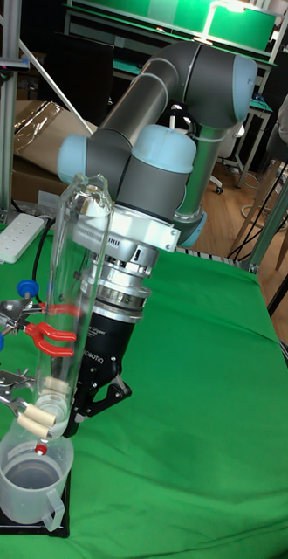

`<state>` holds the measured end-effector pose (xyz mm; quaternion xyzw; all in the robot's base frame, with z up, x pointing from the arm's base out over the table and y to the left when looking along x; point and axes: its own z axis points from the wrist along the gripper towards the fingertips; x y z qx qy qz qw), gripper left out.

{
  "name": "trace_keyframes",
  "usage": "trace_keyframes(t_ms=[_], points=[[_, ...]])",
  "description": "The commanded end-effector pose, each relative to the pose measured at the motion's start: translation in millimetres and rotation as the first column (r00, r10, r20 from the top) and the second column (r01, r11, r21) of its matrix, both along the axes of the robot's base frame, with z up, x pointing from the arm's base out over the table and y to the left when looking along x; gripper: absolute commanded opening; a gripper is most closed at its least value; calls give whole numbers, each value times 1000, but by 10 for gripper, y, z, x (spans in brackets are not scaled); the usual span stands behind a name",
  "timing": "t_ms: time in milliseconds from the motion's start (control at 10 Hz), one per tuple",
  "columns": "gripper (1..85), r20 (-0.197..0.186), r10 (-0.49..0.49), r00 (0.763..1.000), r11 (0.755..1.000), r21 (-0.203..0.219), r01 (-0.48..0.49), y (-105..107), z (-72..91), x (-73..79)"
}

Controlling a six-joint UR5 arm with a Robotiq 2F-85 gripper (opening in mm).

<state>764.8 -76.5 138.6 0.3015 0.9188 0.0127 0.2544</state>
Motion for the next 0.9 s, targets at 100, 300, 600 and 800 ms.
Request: trace_keyframes(t_ms=[100, 300, 600, 800], points=[[13, 1, 0, 1000, 1000, 11, 0, -21, -5, -5], [13, 1, 1, 1000, 1000, 10, -1, -24, -6, -2], [13, -4, -1, 1000, 1000, 9, 1, -31, -12, -12], [13, -7, -1, 1000, 1000, 8, 1, -38, -10, -20]])
